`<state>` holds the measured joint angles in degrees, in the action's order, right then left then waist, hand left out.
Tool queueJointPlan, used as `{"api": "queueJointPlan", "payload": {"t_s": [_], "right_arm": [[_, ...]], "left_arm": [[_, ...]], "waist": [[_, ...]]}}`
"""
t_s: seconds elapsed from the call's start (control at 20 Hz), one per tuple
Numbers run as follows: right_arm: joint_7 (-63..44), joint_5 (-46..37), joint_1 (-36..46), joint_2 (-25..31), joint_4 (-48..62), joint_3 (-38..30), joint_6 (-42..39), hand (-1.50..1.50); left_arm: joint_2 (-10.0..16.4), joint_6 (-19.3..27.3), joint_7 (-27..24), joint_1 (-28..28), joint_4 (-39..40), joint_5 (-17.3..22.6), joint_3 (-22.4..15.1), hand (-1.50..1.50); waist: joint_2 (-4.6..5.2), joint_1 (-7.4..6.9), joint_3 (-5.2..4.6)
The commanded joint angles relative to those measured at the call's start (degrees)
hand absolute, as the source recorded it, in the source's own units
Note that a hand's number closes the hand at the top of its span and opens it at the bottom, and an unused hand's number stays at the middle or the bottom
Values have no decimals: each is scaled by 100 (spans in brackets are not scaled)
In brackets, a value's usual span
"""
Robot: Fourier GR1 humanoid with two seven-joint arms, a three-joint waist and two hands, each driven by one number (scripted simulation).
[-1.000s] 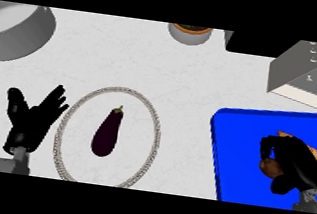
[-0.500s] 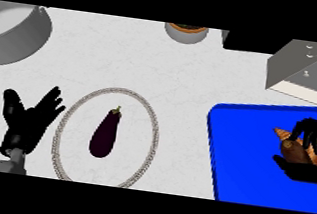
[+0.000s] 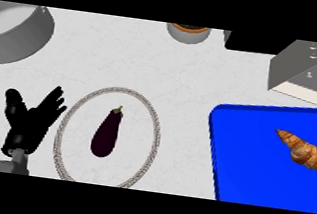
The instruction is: Pick the sweet potato from the tray and place it in the tiered shelf
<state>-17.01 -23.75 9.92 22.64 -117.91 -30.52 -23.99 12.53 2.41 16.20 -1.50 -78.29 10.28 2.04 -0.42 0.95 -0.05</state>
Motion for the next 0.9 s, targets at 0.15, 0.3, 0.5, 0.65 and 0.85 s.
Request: {"api": "queueJointPlan", "payload": {"t_s": [0.15, 0.3, 0.5, 0.65, 0.85], "right_arm": [[-1260, 1270, 792, 1064, 128, -1174, -644, 150], [-1268, 1348, 1405, 1643, 1123, -1318, -511, 150], [-1126, 1180, 2048, 2240, 2096, -1086, -250, 150], [-883, 1057, 2347, 2669, 2892, -1000, -170, 150], [-165, 837, 2740, 3062, 4146, -632, 21, 150]], "left_arm": [[55, -188, -43, 272, -184, -9, 44, 0], [-135, -97, -109, 49, 77, -71, -4, 0], [-52, -87, -43, -112, 187, -191, 47, 0], [-391, 219, 199, -148, -36, -299, -166, 0], [7, -364, -254, -278, 517, -21, 267, 0]], "waist": [[24, -83, 2], [38, -103, 3], [46, -122, 3], [50, -136, 5], [67, -159, 3]]}}
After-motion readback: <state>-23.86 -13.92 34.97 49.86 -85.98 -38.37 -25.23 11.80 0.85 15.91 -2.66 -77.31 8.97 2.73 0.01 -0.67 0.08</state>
